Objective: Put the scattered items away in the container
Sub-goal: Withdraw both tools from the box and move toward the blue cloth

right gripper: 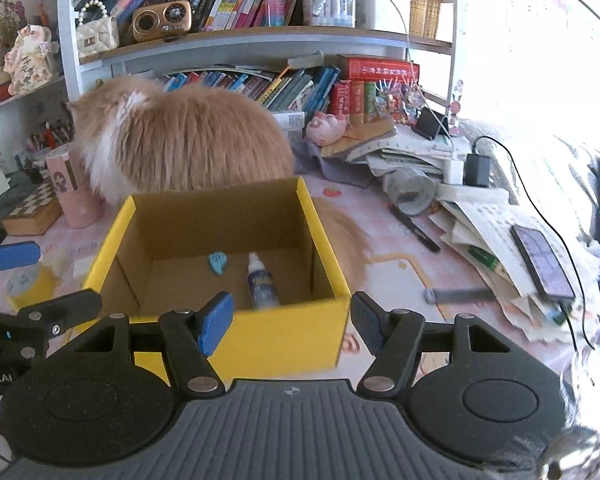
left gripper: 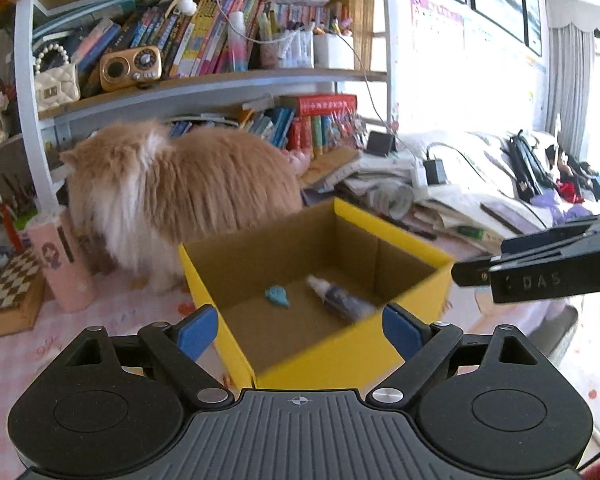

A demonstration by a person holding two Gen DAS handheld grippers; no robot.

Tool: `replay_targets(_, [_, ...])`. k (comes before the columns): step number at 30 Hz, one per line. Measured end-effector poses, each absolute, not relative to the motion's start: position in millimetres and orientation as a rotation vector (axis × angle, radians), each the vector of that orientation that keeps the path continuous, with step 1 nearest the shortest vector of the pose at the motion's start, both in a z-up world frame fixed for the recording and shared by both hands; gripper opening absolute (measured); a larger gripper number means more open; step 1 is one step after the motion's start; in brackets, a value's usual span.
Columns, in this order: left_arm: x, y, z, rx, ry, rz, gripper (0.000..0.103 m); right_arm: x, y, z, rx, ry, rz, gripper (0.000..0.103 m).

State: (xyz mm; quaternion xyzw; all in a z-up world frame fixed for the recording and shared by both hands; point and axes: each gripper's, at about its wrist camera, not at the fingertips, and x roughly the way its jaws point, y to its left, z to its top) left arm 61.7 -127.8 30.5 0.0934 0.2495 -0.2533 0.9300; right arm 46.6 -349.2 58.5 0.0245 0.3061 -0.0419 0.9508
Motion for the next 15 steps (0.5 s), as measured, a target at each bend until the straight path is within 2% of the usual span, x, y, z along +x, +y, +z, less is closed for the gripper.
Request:
replay_targets(12, [8.0,-117.1,18.0,0.225,0.563,-0.473,0.092,-8.4,-328.6,37.5,0.059,0.614,-0.094,0.067])
replay_targets(15, [-0.8,-115.9,15.6,0.232,0.573,-0.461,0.092,-15.8,-319.5,32.9,0.034,0.609,-0.072,0.071])
